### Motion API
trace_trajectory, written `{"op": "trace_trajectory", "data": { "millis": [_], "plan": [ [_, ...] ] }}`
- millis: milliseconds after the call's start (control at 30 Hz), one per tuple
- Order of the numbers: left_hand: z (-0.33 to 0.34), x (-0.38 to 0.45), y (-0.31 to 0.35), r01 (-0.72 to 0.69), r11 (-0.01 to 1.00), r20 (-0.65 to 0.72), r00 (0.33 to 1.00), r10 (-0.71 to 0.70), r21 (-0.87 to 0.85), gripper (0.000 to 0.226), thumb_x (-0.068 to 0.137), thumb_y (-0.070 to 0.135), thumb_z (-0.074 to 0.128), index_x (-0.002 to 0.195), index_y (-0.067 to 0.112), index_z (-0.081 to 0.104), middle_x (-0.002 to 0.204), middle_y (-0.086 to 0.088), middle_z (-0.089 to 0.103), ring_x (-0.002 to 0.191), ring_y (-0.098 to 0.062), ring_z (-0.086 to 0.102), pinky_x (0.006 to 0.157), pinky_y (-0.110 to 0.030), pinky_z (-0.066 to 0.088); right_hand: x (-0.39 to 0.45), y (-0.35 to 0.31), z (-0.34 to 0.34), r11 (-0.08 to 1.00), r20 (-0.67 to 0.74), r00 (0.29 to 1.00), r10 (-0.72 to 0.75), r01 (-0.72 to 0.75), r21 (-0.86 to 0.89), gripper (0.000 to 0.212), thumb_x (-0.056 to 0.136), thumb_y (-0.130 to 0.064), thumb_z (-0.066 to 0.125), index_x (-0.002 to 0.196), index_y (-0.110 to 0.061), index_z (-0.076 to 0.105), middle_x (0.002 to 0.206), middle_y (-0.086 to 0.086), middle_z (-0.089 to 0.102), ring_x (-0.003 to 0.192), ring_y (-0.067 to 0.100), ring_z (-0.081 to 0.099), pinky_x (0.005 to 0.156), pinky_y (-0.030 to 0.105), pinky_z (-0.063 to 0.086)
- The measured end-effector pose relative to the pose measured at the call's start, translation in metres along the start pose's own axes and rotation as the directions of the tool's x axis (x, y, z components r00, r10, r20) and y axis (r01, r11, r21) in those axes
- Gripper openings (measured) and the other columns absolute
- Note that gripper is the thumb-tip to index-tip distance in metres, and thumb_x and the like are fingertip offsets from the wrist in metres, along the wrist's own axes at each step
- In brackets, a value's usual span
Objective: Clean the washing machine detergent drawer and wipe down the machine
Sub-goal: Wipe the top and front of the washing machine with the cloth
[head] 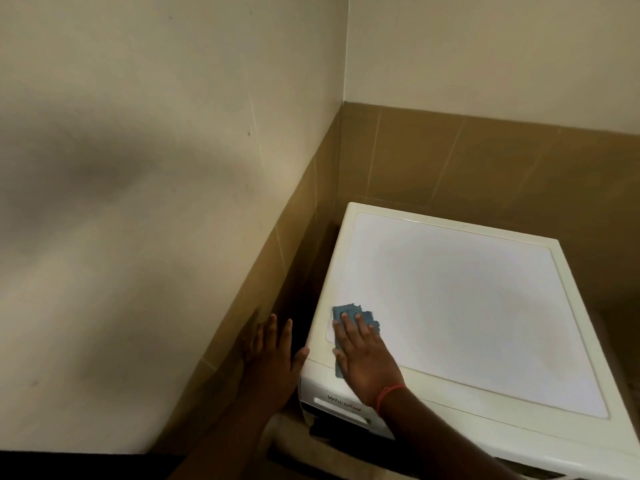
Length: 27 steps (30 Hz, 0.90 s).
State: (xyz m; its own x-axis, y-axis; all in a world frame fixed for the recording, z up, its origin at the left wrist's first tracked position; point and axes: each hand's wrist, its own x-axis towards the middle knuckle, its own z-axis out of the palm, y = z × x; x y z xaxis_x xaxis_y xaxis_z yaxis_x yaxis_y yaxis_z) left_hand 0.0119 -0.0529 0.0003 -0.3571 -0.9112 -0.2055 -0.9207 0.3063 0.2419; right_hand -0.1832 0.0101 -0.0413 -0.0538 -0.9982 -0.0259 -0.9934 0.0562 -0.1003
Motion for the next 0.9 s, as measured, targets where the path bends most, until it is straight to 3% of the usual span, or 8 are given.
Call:
{"op": "trace_trajectory", "data": {
  "millis": [67, 167, 300, 433, 567, 700, 833, 900],
  "plan": [
    [0.001, 0.001, 0.008, -0.036, 0.999, 0.030, 0.999, 0.035, 0.022, 0.110, 0.062, 0.079, -0.033, 0.155, 0.029, 0.001, 0.164, -0.006, -0.003, 0.150, -0.028, -0.004, 0.120, -0.052, 0.003, 0.001, 0.034, -0.004, 0.999, -0.005, 1.000, 0.020, -0.020, -0.037, 0.056, 0.099, -0.036, 0.030, 0.148, -0.009, 0.037, 0.153, 0.014, 0.036, 0.139, 0.036, 0.036, 0.109, 0.052, 0.038],
    [0.001, 0.007, 0.021, -0.075, 0.996, 0.071, 0.995, 0.071, 0.058, 0.098, 0.079, 0.076, -0.019, 0.154, 0.026, 0.018, 0.162, -0.010, 0.014, 0.149, -0.033, 0.011, 0.118, -0.057, 0.014, -0.004, 0.063, -0.010, 0.949, -0.069, 0.947, 0.314, -0.315, -0.010, 0.058, 0.098, -0.035, 0.028, 0.147, -0.005, 0.038, 0.151, 0.019, 0.038, 0.138, 0.040, 0.035, 0.113, 0.052, 0.029],
    [0.001, 0.016, 0.045, -0.088, 0.990, 0.082, 0.993, 0.079, 0.113, 0.088, 0.089, 0.070, -0.007, 0.148, 0.022, 0.039, 0.154, -0.012, 0.036, 0.141, -0.037, 0.034, 0.110, -0.062, 0.029, -0.015, 0.087, -0.006, 0.995, -0.014, 0.999, -0.033, 0.032, -0.091, 0.057, 0.100, -0.038, 0.028, 0.150, -0.012, 0.032, 0.157, 0.012, 0.029, 0.143, 0.035, 0.030, 0.117, 0.048, 0.024],
    [0.007, 0.021, 0.066, -0.110, 0.985, 0.081, 0.992, 0.100, 0.134, 0.092, 0.085, 0.072, -0.014, 0.152, 0.025, 0.028, 0.159, -0.011, 0.024, 0.147, -0.035, 0.020, 0.113, -0.061, 0.015, -0.005, 0.116, -0.014, 0.971, -0.076, 0.969, 0.236, -0.238, -0.017, 0.059, 0.097, -0.037, 0.029, 0.147, -0.007, 0.037, 0.152, 0.017, 0.036, 0.138, 0.040, 0.035, 0.110, 0.054, 0.035],
    [0.015, 0.030, 0.089, -0.067, 0.986, 0.140, 0.989, 0.045, 0.154, 0.074, 0.096, 0.065, 0.007, 0.141, 0.022, 0.047, 0.146, -0.014, 0.047, 0.133, -0.039, 0.045, 0.100, -0.066, 0.038, -0.011, 0.121, -0.011, 0.987, -0.007, 0.991, -0.133, 0.132, -0.096, 0.059, 0.099, -0.040, 0.032, 0.151, -0.013, 0.030, 0.157, 0.013, 0.028, 0.143, 0.036, 0.029, 0.116, 0.049, 0.025],
    [0.018, 0.037, 0.108, -0.091, 0.981, 0.080, 0.994, 0.078, 0.173, 0.079, 0.093, 0.068, -0.001, 0.150, 0.023, 0.030, 0.157, -0.013, 0.028, 0.143, -0.038, 0.028, 0.108, -0.065, 0.026, -0.004, 0.141, -0.020, 0.977, -0.051, 0.976, 0.213, -0.212, 0.031, 0.060, 0.098, -0.040, 0.032, 0.149, -0.010, 0.034, 0.155, 0.014, 0.031, 0.141, 0.039, 0.031, 0.114, 0.051, 0.026],
    [0.021, 0.039, 0.122, -0.046, 0.980, 0.083, 0.996, 0.030, 0.192, 0.079, 0.091, 0.071, -0.002, 0.153, 0.026, 0.019, 0.161, -0.011, 0.019, 0.146, -0.038, 0.021, 0.111, -0.065, 0.018, -0.005, 0.147, -0.018, 0.985, -0.018, 0.985, -0.172, 0.172, -0.021, 0.060, 0.101, -0.044, 0.030, 0.152, -0.014, 0.024, 0.158, 0.012, 0.024, 0.146, 0.035, 0.020, 0.115, 0.054, 0.027],
    [0.020, 0.036, 0.126, -0.022, 0.979, 0.079, 0.997, 0.006, 0.201, 0.076, 0.093, 0.072, 0.004, 0.153, 0.028, 0.016, 0.161, -0.008, 0.017, 0.147, -0.037, 0.017, 0.112, -0.064, 0.010, 0.010, 0.169, -0.022, 1.000, -0.039, 0.999, -0.001, 0.002, 0.016, 0.060, 0.101, -0.043, 0.027, 0.153, -0.015, 0.023, 0.159, 0.012, 0.023, 0.146, 0.034, 0.019, 0.117, 0.052, 0.023]
  ]
}}
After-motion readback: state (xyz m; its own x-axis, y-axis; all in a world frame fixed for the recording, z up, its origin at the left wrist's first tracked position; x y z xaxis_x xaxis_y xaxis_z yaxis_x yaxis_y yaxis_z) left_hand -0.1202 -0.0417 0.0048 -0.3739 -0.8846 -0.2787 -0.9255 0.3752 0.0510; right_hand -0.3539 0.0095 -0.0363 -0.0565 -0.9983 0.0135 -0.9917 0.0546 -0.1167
